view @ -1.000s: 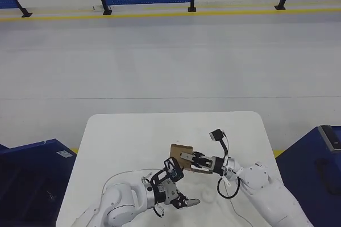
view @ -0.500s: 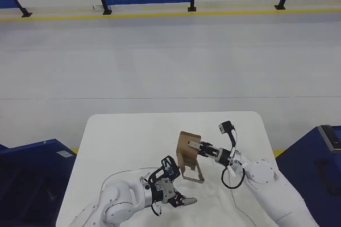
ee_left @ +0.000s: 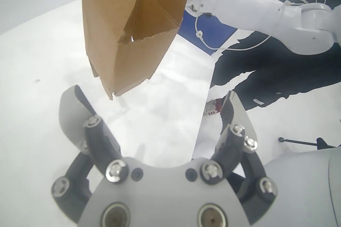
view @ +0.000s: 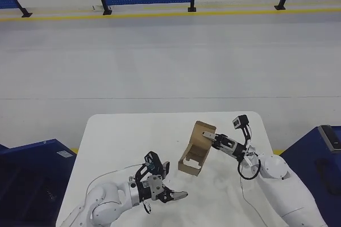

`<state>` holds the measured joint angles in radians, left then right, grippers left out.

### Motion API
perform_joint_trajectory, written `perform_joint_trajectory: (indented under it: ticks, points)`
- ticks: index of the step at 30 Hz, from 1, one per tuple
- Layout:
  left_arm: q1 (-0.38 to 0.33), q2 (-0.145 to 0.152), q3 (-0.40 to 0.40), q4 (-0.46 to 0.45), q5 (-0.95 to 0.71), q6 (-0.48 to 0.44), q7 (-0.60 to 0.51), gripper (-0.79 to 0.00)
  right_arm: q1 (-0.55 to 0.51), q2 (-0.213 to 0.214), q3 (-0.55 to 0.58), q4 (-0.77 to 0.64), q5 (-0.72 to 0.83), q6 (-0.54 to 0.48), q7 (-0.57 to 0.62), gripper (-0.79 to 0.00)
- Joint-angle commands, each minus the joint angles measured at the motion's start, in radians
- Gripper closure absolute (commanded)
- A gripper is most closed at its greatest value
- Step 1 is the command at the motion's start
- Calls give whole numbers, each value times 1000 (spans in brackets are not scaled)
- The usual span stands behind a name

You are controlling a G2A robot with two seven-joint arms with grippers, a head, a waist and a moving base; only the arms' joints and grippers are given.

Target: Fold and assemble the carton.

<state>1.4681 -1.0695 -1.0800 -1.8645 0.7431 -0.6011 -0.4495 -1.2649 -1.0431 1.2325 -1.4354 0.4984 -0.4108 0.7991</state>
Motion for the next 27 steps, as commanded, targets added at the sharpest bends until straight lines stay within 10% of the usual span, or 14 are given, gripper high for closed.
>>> perform_joint_trajectory:
  ticks: [1, 10, 18, 27]
  points:
    - [0, 0, 0, 0, -1, 0, 0, -785, 0, 0, 0, 0, 0, 0, 0, 0]
    - [36, -1, -12, -71, 261, 100, 169, -785, -5, -12, 25, -13, 256, 91, -44, 0]
    - [171, -8, 49, -63, 854, 468, 731, -785, 31, -33, 24, 76, 682, 445, 14, 0]
    - [136, -52, 181, 55, 1048, 807, 867, -785, 58, -77, -97, 179, 939, 733, 18, 0]
